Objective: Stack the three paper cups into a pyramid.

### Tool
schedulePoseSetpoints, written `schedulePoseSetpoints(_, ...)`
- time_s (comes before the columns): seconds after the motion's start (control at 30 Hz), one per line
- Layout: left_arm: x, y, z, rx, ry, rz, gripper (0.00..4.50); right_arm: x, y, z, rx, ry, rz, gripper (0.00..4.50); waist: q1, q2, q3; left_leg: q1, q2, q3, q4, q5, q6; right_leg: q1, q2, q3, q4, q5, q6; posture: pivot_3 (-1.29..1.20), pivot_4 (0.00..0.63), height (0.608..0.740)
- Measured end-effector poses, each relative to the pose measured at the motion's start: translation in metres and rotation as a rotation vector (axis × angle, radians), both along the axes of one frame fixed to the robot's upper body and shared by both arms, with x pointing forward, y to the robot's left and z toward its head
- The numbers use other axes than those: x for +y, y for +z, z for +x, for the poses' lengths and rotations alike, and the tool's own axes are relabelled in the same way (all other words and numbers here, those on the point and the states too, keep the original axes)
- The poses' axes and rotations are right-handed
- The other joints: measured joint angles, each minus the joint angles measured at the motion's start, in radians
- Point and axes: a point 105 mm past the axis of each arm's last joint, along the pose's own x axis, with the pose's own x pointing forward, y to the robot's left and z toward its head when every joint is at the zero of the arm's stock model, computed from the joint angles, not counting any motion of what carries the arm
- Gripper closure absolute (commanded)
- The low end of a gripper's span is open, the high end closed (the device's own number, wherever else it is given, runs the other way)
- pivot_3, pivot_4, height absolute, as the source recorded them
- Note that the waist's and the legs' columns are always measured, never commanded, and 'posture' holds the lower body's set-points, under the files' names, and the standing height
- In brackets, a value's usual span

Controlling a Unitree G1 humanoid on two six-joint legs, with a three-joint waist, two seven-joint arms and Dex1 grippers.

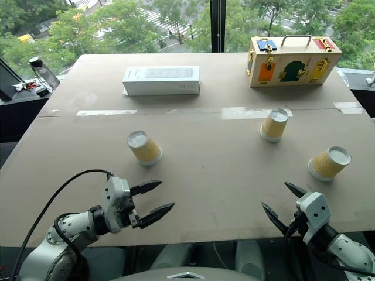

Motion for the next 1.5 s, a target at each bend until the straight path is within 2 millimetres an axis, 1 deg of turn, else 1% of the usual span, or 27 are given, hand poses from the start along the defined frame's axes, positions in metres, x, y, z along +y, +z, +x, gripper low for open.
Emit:
schedulePoseSetpoints(0.07, 0.0, 0.0, 0.0, 0.001, 0.001, 0.0, 0.03, 0.0, 0.0, 0.0, -0.003, 0.003, 0.001, 0.0, 0.0, 0.0, 0.0, 0.0, 0.0, 0.0, 0.0, 0.0, 0.0, 0.0, 0.0, 0.0, 0.0, 0.0, 0.0, 0.0, 0.15, 0.74)
schedulePoseSetpoints(0.13, 0.005, 0.005, 0.007, -0.019, 0.058, -0.019, 0.03, 0.007, 0.005, 0.004, -0.035, 0.034, 0.036, 0.0, -0.001, 0.0, 0.0, 0.0, 0.001, 0.0, 0.0, 0.0, 0.0, 0.0, 0.001, 0.0, 0.0, 0.0, 0.0, 0.0, 0.15, 0.74)
schedulePoseSetpoints(0.2, 0.016, 0.013, 0.016, -0.058, 0.173, -0.058, 0.03, 0.024, 0.018, 0.007, -0.069, 0.103, 0.126, 0.0, -0.003, 0.0, 0.0, 0.0, 0.002, 0.001, 0.0, 0.0, 0.0, 0.0, 0.002, 0.001, 0.0, 0.0, 0.0, 0.0, 0.15, 0.74)
schedulePoseSetpoints(0.27, 0.023, 0.015, 0.019, -0.07, 0.239, -0.075, 0.03, 0.036, 0.029, 0.005, -0.089, 0.173, 0.166, 0.0, -0.003, 0.001, 0.0, 0.0, 0.003, 0.001, 0.0, 0.0, -0.001, 0.0, 0.002, 0.002, 0.0, 0.0, 0.0, 0.0, 0.15, 0.74)
schedulePoseSetpoints(0.33, 0.038, 0.014, 0.025, -0.074, 0.36, -0.098, 0.03, 0.052, 0.044, 0.002, -0.105, 0.295, 0.195, 0.0, 0.0, 0.001, 0.0, 0.0, 0.003, 0.001, 0.0, 0.0, -0.001, 0.0, 0.003, 0.001, -0.001, 0.0, 0.0, 0.0, 0.15, 0.74)
schedulePoseSetpoints(0.43, 0.073, 0.015, 0.038, -0.09, 0.556, -0.096, 0.03, 0.069, 0.062, -0.004, -0.122, 0.457, 0.185, 0.0, 0.002, -0.001, 0.0, 0.0, 0.003, 0.0, 0.0, 0.0, -0.001, 0.0, 0.003, 0.0, -0.001, 0.0, 0.0, 0.0, 0.15, 0.74)
schedulePoseSetpoints(0.5, 0.085, 0.018, 0.045, -0.107, 0.594, -0.072, 0.03, 0.073, 0.068, -0.004, -0.129, 0.514, 0.159, 0.0, 0.008, -0.002, 0.0, 0.0, 0.003, 0.0, 0.001, -0.001, -0.001, 0.0, 0.003, -0.001, -0.001, 0.0, 0.0, 0.0, 0.15, 0.74)
schedulePoseSetpoints(0.67, 0.098, 0.026, 0.064, -0.143, 0.585, -0.004, 0.03, 0.077, 0.072, -0.005, -0.147, 0.579, 0.12, 0.0, 0.013, -0.002, 0.0, 0.0, 0.003, 0.0, 0.001, 0.0, -0.001, 0.0, 0.004, -0.001, -0.001, 0.0, 0.0, 0.0, 0.15, 0.74)
schedulePoseSetpoints(0.73, 0.093, 0.036, 0.074, -0.169, 0.518, 0.011, 0.03, 0.077, 0.075, -0.003, -0.165, 0.579, 0.117, 0.0, 0.015, -0.002, 0.0, 0.0, 0.003, 0.0, 0.001, -0.001, -0.001, 0.0, 0.004, -0.001, -0.001, 0.0, 0.0, 0.0, 0.15, 0.74)
schedulePoseSetpoints(0.8, 0.082, 0.047, 0.083, -0.191, 0.423, 0.019, 0.03, 0.077, 0.076, -0.003, -0.173, 0.573, 0.116, 0.0, 0.018, -0.002, 0.0, 0.0, 0.003, 0.0, 0.001, -0.001, -0.001, 0.0, 0.004, -0.001, -0.001, 0.002, 0.003, 0.0, 0.15, 0.74)
schedulePoseSetpoints(0.83, 0.078, 0.049, 0.085, -0.194, 0.394, 0.021, 0.03, 0.077, 0.075, -0.003, -0.172, 0.569, 0.116, 0.0, 0.018, -0.002, 0.0, -0.001, 0.003, 0.0, 0.001, 0.0, -0.001, 0.0, 0.004, -0.001, -0.001, 0.003, 0.004, 0.0, 0.15, 0.74)
schedulePoseSetpoints(0.87, 0.072, 0.049, 0.089, -0.186, 0.344, 0.03, 0.03, 0.076, 0.074, -0.004, -0.169, 0.558, 0.116, 0.0, 0.018, -0.002, 0.0, 0.0, 0.003, 0.0, 0.001, 0.0, 0.0, 0.0, 0.004, -0.001, -0.001, 0.003, 0.002, 0.0, 0.15, 0.74)
schedulePoseSetpoints(0.93, 0.068, 0.046, 0.093, -0.169, 0.299, 0.043, 0.03, 0.074, 0.072, -0.004, -0.168, 0.541, 0.112, 0.0, 0.014, -0.002, 0.0, -0.001, 0.003, 0.0, 0.001, 0.0, 0.0, -0.001, 0.005, 0.0, -0.001, 0.005, -0.001, 0.0, 0.15, 0.74)
schedulePoseSetpoints(1.13, 0.062, 0.042, 0.119, -0.151, 0.22, 0.078, 0.03, 0.073, 0.07, -0.004, -0.18, 0.487, 0.113, 0.0, 0.009, -0.002, 0.0, -0.001, 0.004, -0.001, 0.001, 0.0, 0.0, -0.001, 0.006, -0.001, -0.001, 0.005, 0.0, 0.0, 0.15, 0.74)
schedulePoseSetpoints(1.17, 0.062, 0.041, 0.12, -0.15, 0.212, 0.081, 0.54, 0.073, 0.07, -0.004, -0.182, 0.482, 0.11, 0.0, 0.005, -0.002, 0.0, -0.001, 0.004, 0.0, 0.001, 0.0, 0.0, -0.001, 0.006, 0.0, -0.001, 0.005, 0.0, 0.0, 0.15, 0.74)
schedulePoseSetpoints(1.2, 0.061, 0.041, 0.122, -0.15, 0.208, 0.081, 0.74, 0.072, 0.069, -0.005, -0.181, 0.474, 0.107, 0.0, 0.002, -0.002, 0.0, -0.001, 0.004, 0.0, 0.001, 0.0, 0.0, -0.001, 0.006, 0.0, -0.001, 0.005, 0.0, 0.0, 0.15, 0.74)
schedulePoseSetpoints(1.27, 0.061, 0.041, 0.125, -0.155, 0.197, 0.076, 1.65, 0.071, 0.067, -0.005, -0.175, 0.456, 0.109, 0.0, -0.001, -0.002, 0.0, -0.001, 0.005, 0.0, 0.001, 0.0, 0.0, -0.003, 0.006, 0.0, -0.001, 0.005, -0.001, 0.0, 0.15, 0.74)
schedulePoseSetpoints(1.4, 0.056, 0.045, 0.126, -0.171, 0.154, 0.057, 1.65, 0.07, 0.065, -0.007, -0.166, 0.43, 0.109, 0.0, 0.0, -0.002, 0.0, -0.003, 0.005, 0.0, 0.001, 0.0, 0.0, -0.004, 0.006, 0.0, -0.001, 0.005, -0.001, 0.0, 0.15, 0.74)
schedulePoseSetpoints(1.5, 0.046, 0.055, 0.129, -0.198, 0.096, 0.037, 1.65, 0.069, 0.065, -0.006, -0.17, 0.4, 0.116, 0.0, 0.002, -0.002, 0.0, -0.003, 0.005, -0.001, 0.001, 0.0, 0.0, -0.003, 0.006, 0.0, -0.001, 0.005, 0.0, 0.0, 0.15, 0.74)
